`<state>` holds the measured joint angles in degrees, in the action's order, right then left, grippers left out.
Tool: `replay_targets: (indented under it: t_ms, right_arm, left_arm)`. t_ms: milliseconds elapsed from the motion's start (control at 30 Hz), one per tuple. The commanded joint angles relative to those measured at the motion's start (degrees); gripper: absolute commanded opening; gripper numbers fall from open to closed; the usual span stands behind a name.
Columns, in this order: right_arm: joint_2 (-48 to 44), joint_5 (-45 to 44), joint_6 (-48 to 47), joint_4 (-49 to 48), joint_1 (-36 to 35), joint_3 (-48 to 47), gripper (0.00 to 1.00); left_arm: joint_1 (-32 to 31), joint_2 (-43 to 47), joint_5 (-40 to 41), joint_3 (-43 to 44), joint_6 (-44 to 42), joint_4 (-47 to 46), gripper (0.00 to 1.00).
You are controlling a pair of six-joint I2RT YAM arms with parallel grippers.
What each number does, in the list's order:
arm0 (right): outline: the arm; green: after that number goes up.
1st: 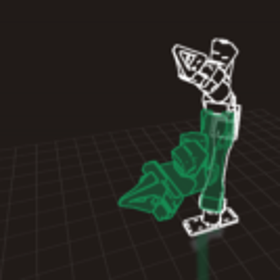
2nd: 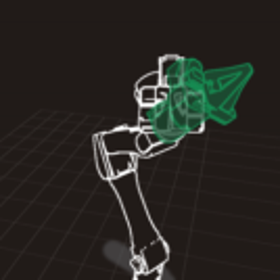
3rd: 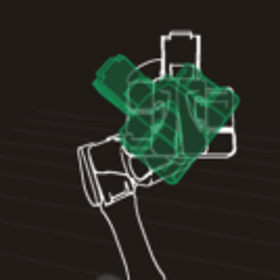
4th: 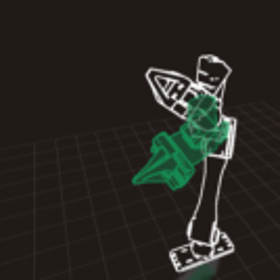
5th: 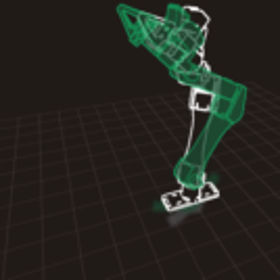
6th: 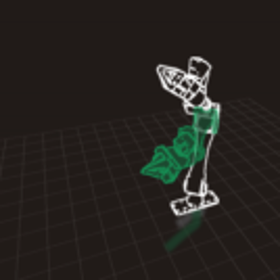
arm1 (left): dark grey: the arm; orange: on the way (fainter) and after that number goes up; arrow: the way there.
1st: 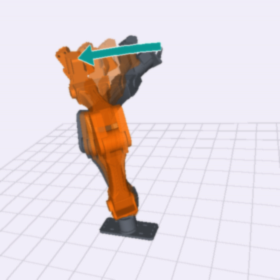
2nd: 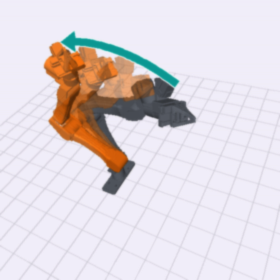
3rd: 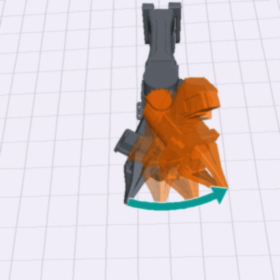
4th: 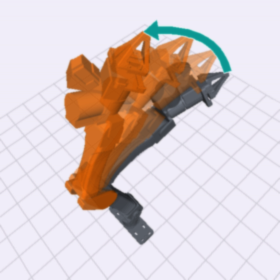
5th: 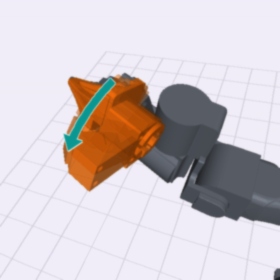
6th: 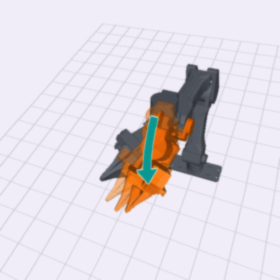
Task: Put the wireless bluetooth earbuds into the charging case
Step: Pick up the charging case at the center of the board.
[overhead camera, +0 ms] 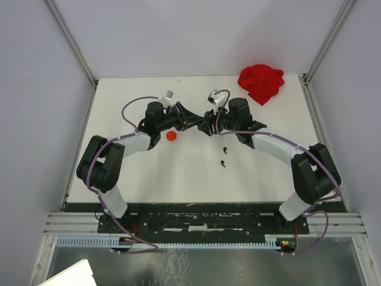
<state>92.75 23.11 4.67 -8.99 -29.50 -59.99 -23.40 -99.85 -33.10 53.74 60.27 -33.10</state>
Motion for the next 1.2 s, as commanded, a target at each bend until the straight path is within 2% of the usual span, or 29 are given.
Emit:
replay_targets:
  t_ms: [0, 867, 1000, 1167]
  right_arm:
    - [-0.85, 1.23, 0.34, -2.22, 0.29, -0.76, 0.28]
    - [-0.89, 1.58, 0.92, -2.36, 0.3, 0.15, 0.28]
    - [-0.9, 1.58, 0.93, -2.51, 0.24, 0.14, 0.28]
    - [-0.81, 1.63, 0.88, -2.6, 0.32, -0.03, 0.28]
  left_arm:
    - [-0.23, 0.66, 0.53, 1.44, -2.41, -1.79, 0.47]
    - [0.5, 2.41, 1.75, -0.55, -1.24, -3.54, 0.47]
    - [0.47, 2.13, 1.4, -0.47, -1.11, -3.97, 0.44]
    - [0.53, 1.68, 0.91, -0.41, -0.86, -4.56, 0.32]
